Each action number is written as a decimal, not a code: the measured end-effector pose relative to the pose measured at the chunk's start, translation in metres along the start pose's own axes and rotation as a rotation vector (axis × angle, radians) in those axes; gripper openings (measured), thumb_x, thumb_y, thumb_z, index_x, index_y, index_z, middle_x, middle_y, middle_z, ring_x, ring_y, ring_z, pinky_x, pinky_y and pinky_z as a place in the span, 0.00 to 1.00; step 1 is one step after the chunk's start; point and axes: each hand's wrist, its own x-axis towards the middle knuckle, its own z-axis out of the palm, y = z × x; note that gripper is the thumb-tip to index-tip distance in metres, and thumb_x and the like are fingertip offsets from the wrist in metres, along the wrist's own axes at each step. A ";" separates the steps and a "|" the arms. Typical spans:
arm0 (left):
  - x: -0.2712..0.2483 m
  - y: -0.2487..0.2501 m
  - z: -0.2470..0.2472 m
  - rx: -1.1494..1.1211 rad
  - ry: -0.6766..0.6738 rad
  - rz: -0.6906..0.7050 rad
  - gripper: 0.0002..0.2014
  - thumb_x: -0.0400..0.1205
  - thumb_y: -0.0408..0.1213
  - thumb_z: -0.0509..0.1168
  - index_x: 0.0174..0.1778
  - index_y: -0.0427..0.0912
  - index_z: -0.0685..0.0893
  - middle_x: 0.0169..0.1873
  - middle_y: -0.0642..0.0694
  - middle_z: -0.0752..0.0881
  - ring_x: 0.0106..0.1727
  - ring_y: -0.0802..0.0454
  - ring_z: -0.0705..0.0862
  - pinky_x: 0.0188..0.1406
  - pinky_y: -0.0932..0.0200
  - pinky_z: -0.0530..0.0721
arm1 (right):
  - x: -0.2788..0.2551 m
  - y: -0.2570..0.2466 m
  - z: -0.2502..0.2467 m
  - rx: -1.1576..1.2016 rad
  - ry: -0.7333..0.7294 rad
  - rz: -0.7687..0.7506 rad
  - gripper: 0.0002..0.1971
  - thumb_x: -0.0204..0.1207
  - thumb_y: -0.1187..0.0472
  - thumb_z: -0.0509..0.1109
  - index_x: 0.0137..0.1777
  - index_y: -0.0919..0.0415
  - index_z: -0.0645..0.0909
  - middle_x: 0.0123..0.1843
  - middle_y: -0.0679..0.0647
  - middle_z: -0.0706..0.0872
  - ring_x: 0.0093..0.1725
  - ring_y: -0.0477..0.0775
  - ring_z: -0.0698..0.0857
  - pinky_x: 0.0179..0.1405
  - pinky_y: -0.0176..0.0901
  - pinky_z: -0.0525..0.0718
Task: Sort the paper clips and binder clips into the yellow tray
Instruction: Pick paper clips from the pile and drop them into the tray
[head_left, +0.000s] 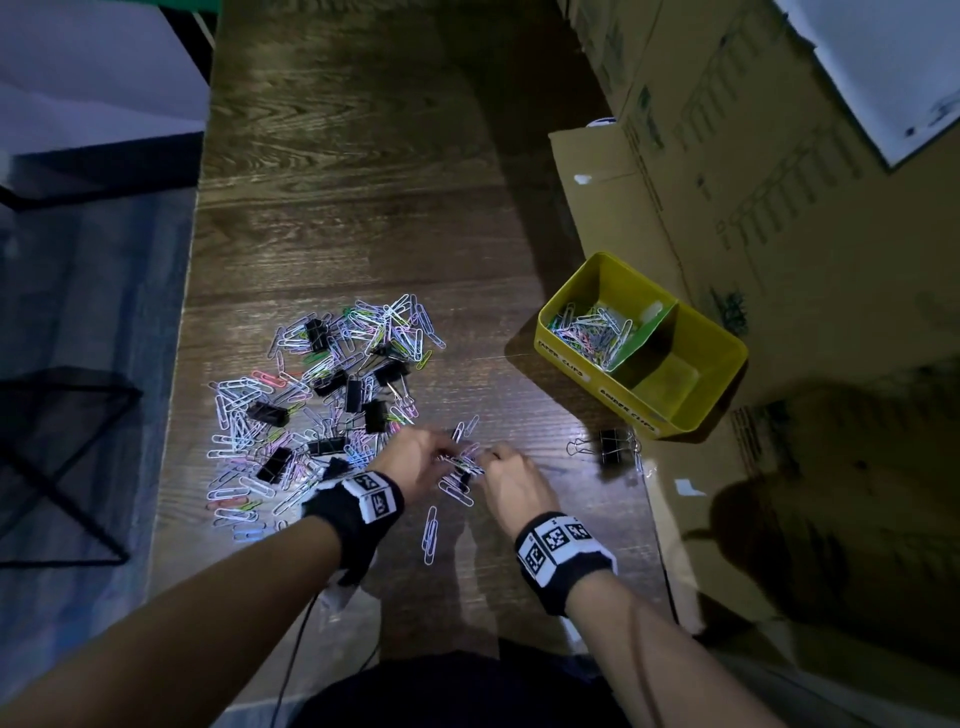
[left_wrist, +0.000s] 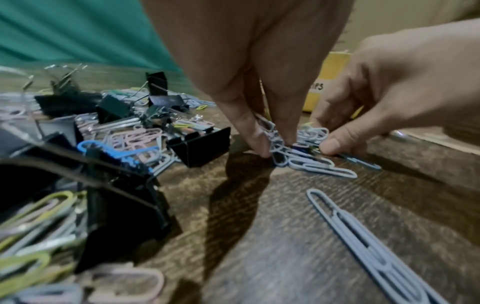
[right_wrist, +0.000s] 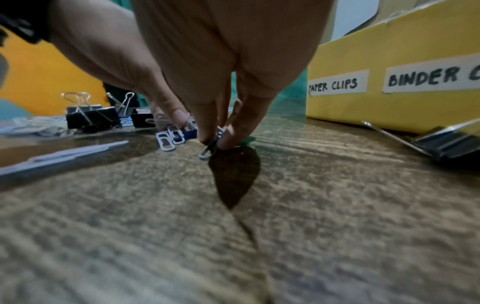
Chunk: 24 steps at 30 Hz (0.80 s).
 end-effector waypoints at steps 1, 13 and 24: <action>-0.001 0.000 -0.001 -0.043 0.023 -0.032 0.11 0.75 0.33 0.72 0.53 0.41 0.89 0.52 0.44 0.89 0.48 0.52 0.85 0.50 0.69 0.75 | 0.000 -0.001 0.000 -0.044 -0.021 -0.014 0.17 0.78 0.73 0.63 0.67 0.66 0.76 0.63 0.62 0.77 0.59 0.65 0.83 0.52 0.52 0.82; -0.001 -0.015 -0.010 -0.558 0.123 -0.261 0.07 0.69 0.31 0.77 0.39 0.45 0.90 0.29 0.45 0.88 0.23 0.65 0.80 0.29 0.74 0.78 | -0.009 0.008 -0.012 0.072 0.085 -0.069 0.14 0.79 0.70 0.58 0.63 0.67 0.76 0.61 0.64 0.80 0.62 0.64 0.79 0.57 0.53 0.77; 0.036 0.040 -0.074 -1.007 0.110 -0.130 0.10 0.66 0.23 0.74 0.38 0.41 0.89 0.30 0.47 0.90 0.31 0.53 0.88 0.38 0.60 0.89 | -0.027 0.033 -0.058 0.522 0.755 -0.147 0.08 0.76 0.69 0.71 0.53 0.70 0.86 0.49 0.59 0.88 0.45 0.45 0.82 0.51 0.22 0.77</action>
